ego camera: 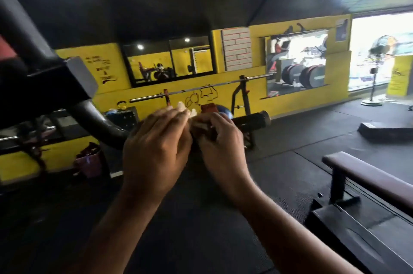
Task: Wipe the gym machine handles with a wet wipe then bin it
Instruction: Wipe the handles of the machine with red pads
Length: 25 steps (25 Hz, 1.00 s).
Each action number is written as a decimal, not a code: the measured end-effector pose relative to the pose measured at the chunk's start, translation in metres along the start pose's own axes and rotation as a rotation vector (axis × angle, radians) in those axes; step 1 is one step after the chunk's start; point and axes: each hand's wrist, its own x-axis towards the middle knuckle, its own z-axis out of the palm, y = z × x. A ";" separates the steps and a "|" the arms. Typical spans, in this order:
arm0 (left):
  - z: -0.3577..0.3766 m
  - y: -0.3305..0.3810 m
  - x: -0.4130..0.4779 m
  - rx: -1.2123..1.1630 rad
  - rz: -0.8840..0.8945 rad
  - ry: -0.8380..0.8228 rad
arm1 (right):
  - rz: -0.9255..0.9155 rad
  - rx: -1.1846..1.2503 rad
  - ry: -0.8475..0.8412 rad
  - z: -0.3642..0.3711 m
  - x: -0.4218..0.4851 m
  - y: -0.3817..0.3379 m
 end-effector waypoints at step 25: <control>-0.174 -0.096 0.035 0.650 -0.347 -0.107 | -1.734 0.069 -0.180 0.097 0.175 -0.137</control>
